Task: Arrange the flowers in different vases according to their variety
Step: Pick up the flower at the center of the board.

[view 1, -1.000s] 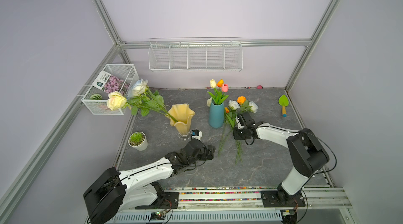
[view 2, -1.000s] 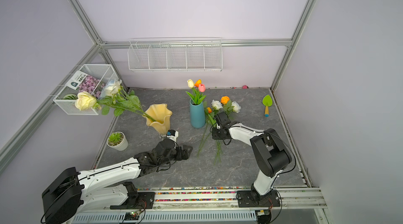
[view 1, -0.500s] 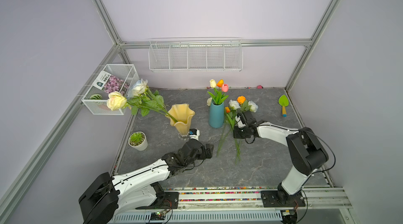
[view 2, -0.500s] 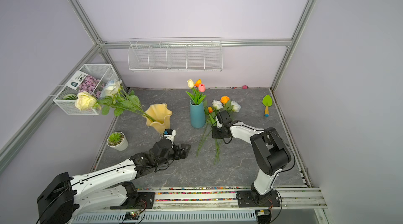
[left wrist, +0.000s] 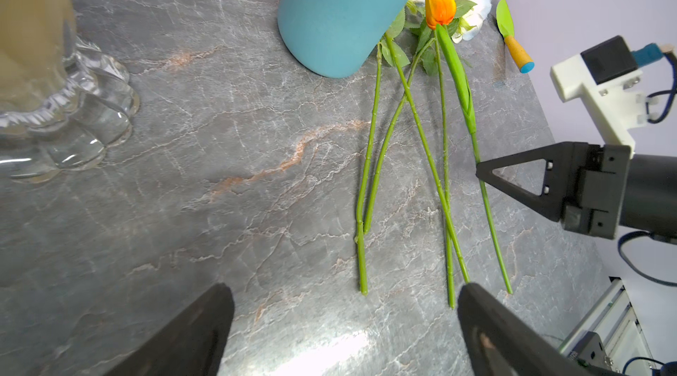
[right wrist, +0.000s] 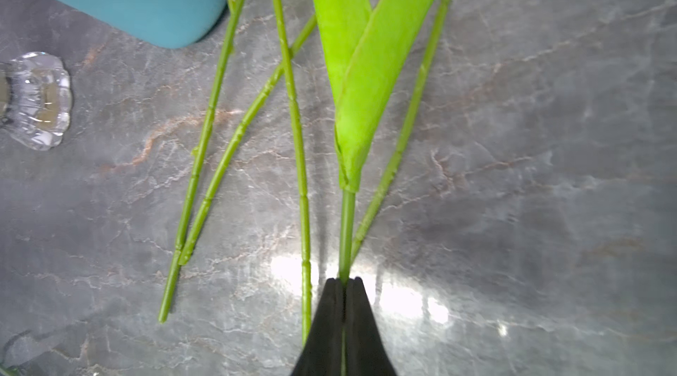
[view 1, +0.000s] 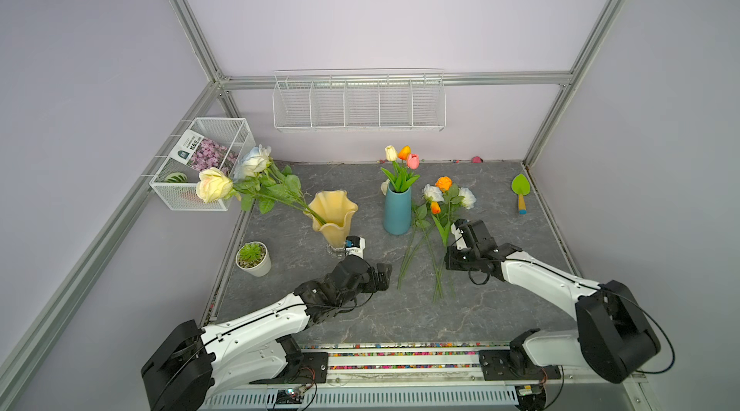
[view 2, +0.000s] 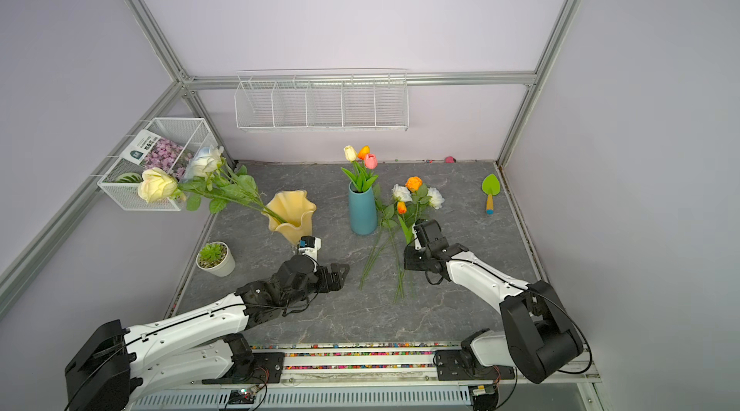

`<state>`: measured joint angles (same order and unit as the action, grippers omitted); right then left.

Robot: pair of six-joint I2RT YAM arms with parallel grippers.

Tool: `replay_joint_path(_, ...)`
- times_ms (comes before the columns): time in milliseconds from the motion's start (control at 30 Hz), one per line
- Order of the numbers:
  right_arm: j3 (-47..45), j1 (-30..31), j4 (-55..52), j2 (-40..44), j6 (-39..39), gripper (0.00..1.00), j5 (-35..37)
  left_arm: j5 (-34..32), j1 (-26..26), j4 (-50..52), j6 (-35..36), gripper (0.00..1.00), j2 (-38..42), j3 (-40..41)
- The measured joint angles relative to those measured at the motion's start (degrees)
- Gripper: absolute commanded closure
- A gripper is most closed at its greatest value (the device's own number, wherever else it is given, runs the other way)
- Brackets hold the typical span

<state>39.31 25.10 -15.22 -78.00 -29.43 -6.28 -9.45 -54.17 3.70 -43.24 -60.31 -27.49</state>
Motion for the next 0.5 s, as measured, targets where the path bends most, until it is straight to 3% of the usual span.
replay_joint_path(167, 0.6, -1.2, 0.5, -3.4, -0.1, 0.91, -0.1, 0.0, 0.0, 0.0, 0.0, 0.0, 0.1, 0.5)
replay_joint_path(333, 4.3, -1.9, 0.7, -9.0, 0.3, 0.97, -0.5, 0.0, 0.0, 0.1, -0.4, 0.0, 1.7, 1.1)
replay_joint_path(500, 4.6, -2.3, 1.4, -8.7, 0.3, 1.0, -1.7, -0.3, 0.0, 0.1, -0.7, 0.0, 4.1, 2.0)
